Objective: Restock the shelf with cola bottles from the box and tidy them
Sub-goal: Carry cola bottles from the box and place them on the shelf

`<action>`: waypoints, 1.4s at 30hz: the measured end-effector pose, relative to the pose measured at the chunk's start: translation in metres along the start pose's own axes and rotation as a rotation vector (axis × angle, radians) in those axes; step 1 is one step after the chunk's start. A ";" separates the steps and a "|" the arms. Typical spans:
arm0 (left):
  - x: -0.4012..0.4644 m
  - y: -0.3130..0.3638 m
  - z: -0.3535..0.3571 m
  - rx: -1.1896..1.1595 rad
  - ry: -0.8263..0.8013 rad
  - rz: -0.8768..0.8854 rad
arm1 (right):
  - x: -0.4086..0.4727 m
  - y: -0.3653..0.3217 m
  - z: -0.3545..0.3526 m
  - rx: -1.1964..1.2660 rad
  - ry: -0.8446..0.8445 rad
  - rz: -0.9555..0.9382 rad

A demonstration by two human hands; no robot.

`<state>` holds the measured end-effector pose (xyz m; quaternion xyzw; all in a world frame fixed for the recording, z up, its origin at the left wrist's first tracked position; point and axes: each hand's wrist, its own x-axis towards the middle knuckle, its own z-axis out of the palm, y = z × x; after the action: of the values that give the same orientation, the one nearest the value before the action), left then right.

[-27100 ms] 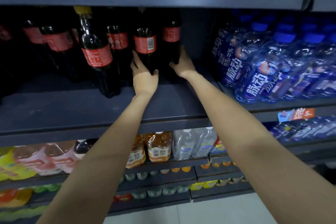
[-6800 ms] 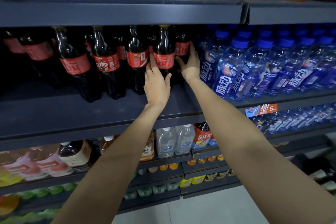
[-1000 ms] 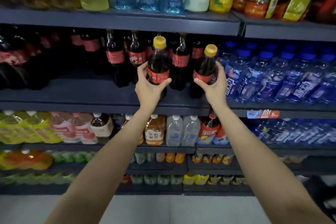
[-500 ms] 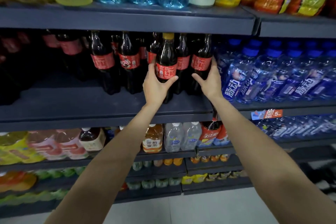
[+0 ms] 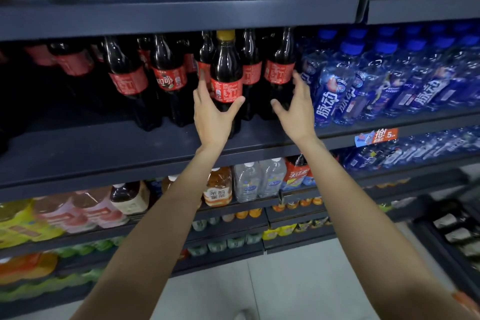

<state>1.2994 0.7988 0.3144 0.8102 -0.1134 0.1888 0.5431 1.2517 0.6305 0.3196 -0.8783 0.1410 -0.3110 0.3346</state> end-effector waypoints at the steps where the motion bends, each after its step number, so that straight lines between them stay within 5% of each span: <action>1: -0.002 0.001 0.000 -0.019 -0.004 -0.022 | -0.005 -0.002 -0.004 -0.005 -0.017 -0.016; 6: -0.021 0.004 -0.004 0.001 -0.073 -0.084 | -0.040 -0.006 -0.034 -0.087 -0.038 -0.160; 12: -0.113 0.041 -0.013 -0.213 0.077 -0.190 | -0.106 0.004 -0.098 -0.130 0.119 -0.385; 18: -0.254 0.088 0.020 -0.408 -0.182 0.133 | -0.237 0.074 -0.189 -0.091 0.237 -0.302; 24: -0.404 0.101 0.084 -0.312 -0.536 0.261 | -0.421 0.165 -0.293 -0.176 0.303 0.073; 31: -0.577 0.121 0.187 0.135 -1.434 0.105 | -0.608 0.244 -0.395 -0.206 0.230 0.870; 34: -0.641 0.143 0.229 0.253 -1.701 0.107 | -0.668 0.273 -0.435 -0.165 0.181 1.170; 42: -0.813 0.213 0.357 0.369 -1.989 0.127 | -0.779 0.372 -0.581 -0.091 0.095 1.541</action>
<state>0.5479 0.3696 0.0229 0.6637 -0.5262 -0.5284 0.0574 0.2677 0.4209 0.0545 -0.5308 0.7393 -0.0216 0.4138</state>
